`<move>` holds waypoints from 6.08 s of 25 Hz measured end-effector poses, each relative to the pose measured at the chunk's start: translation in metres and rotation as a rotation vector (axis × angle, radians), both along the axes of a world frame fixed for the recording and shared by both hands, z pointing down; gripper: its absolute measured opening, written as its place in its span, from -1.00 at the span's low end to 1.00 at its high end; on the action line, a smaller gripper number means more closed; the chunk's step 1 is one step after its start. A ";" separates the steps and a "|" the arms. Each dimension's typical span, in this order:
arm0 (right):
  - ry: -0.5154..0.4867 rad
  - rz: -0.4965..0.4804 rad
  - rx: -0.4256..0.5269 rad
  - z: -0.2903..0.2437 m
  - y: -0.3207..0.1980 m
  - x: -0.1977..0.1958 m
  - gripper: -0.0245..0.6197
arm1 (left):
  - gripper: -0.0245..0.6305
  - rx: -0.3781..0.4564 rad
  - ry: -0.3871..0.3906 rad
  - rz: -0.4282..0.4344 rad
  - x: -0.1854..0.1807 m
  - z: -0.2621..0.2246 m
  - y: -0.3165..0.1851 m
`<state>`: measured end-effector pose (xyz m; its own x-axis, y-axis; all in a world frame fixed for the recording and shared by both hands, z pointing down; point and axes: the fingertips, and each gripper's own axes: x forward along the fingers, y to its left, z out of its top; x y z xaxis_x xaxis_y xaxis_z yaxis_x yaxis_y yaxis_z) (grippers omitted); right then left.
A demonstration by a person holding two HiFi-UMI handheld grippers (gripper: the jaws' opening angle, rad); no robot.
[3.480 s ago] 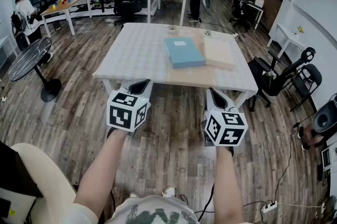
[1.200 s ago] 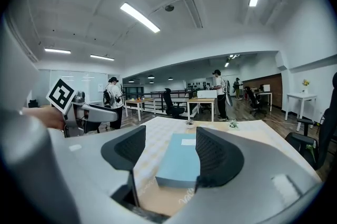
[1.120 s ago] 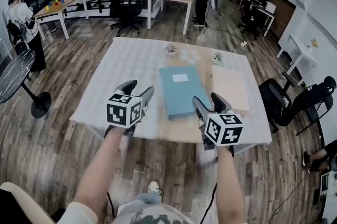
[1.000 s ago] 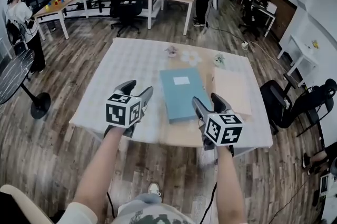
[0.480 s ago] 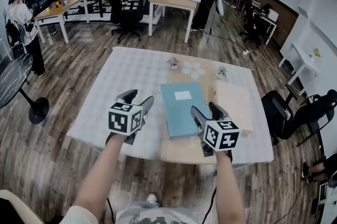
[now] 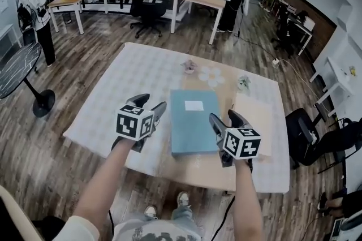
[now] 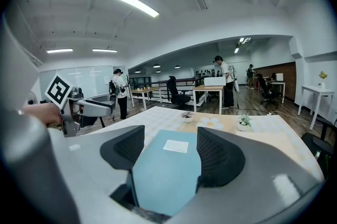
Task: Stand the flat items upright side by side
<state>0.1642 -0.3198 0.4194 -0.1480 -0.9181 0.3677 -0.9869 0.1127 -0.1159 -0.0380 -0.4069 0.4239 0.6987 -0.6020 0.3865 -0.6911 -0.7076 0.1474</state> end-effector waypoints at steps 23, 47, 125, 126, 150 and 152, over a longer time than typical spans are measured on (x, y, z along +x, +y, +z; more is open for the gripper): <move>-0.118 -0.194 -0.457 0.142 -0.119 0.072 0.14 | 0.00 -0.449 0.016 -0.068 0.074 0.132 -0.056; -0.441 -0.163 -0.789 0.218 -0.134 0.062 0.43 | -0.03 -0.674 0.012 -0.050 0.099 0.190 -0.073; 0.090 -0.392 0.052 0.007 -0.034 -0.024 0.39 | -0.02 -0.031 -0.026 -0.226 0.009 0.004 0.006; 0.078 -0.409 0.056 0.007 -0.036 -0.023 0.39 | -0.02 -0.027 -0.031 -0.239 0.010 0.003 0.008; 0.040 -0.745 0.084 0.017 -0.066 -0.060 0.22 | -0.02 -0.006 -0.038 -0.392 0.013 -0.004 0.056; 0.062 -0.746 0.100 0.017 -0.065 -0.061 0.17 | -0.02 -0.005 -0.037 -0.389 0.012 -0.005 0.054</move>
<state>0.1034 -0.3849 0.4360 -0.7251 -0.6117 0.3164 -0.6490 0.7606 -0.0166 -0.0257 -0.3524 0.4194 0.4044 -0.8172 0.4107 -0.9124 -0.3914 0.1197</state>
